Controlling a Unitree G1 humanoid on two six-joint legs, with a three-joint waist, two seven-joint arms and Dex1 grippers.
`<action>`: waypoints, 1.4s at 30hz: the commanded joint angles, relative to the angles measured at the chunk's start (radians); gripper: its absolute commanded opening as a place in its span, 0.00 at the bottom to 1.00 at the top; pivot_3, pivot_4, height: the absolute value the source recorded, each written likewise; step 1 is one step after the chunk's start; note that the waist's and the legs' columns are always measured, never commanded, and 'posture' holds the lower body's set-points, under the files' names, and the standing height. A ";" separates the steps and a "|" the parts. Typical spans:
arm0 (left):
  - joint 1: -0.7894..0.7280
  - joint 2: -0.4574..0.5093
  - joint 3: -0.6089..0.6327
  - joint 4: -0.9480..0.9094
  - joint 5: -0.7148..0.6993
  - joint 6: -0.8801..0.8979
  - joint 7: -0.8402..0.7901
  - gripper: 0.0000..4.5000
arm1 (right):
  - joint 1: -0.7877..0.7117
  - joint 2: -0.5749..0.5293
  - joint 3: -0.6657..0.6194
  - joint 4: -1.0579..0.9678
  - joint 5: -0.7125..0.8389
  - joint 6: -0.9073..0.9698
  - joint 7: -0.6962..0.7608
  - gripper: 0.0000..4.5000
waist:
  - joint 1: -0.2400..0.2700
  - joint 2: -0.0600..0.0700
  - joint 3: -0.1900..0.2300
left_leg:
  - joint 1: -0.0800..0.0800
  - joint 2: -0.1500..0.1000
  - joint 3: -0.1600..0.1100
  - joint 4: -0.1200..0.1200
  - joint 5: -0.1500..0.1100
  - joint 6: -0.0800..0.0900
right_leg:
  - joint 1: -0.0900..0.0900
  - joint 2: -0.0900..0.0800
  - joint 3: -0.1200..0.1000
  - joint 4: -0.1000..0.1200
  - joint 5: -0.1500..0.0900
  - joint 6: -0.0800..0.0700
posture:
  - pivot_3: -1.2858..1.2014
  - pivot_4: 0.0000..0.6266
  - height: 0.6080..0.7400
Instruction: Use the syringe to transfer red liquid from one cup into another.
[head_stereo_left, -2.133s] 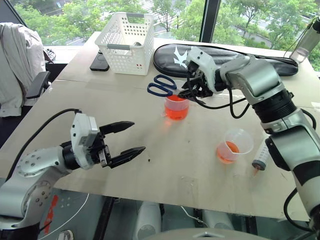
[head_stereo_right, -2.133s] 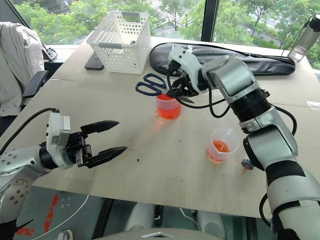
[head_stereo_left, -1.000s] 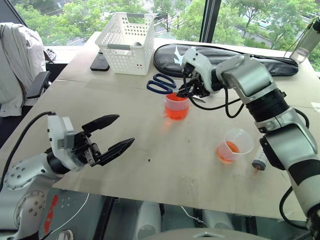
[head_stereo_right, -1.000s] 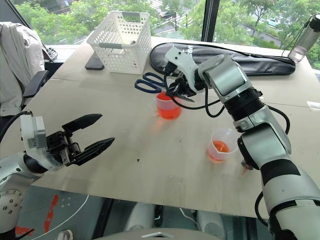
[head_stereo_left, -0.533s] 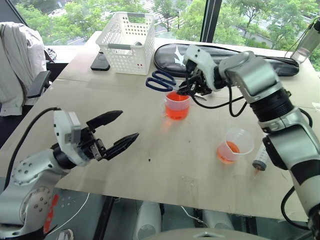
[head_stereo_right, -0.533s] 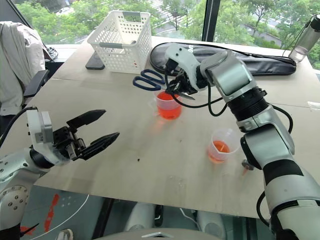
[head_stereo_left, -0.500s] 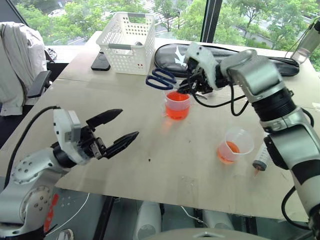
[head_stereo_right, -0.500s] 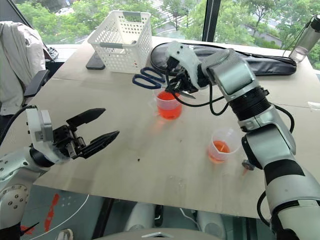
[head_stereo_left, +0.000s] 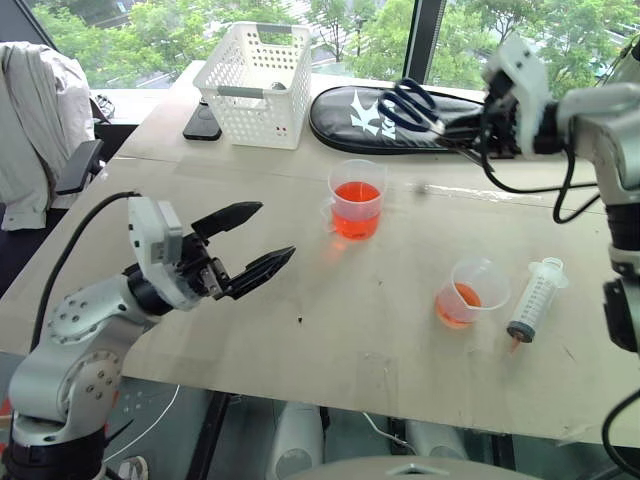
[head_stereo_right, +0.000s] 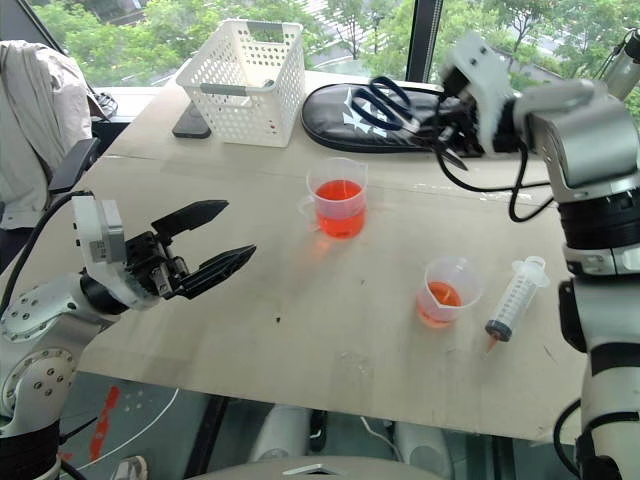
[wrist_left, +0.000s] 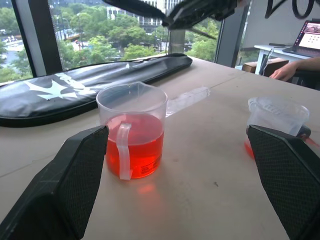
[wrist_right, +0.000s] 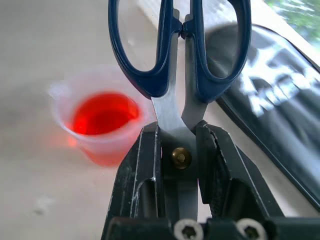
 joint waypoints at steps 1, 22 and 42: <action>-0.023 -0.003 -0.020 -0.007 0.000 -0.008 -0.001 1.00 | 0.067 -0.050 -0.029 0.102 -0.078 -0.128 -0.062 0.11 | -0.001 0.001 0.000 | 0.000 0.000 0.000 0.000 0.000 0.000 | 0.000 0.000 0.001 0.000 0.000 0.000 | 0.52 0.24 0.88; -0.008 -0.052 -0.069 -0.004 0.026 -0.037 -0.010 1.00 | 0.285 -0.063 -0.296 0.379 -0.123 -0.029 -0.468 0.11 | 0.003 0.002 0.001 | 0.000 -0.001 0.000 0.001 0.000 0.000 | 0.000 0.001 0.002 0.000 0.000 0.001 | 0.52 0.24 0.88; -0.025 -0.001 -0.089 0.033 -0.010 -0.034 -0.177 1.00 | 0.567 -0.202 -0.614 -0.391 0.122 0.634 -0.367 0.98 | 0.002 0.005 -0.001 | 0.001 0.000 -0.001 0.002 0.000 0.000 | 0.001 0.002 0.003 0.001 0.001 0.002 | 0.52 0.24 0.88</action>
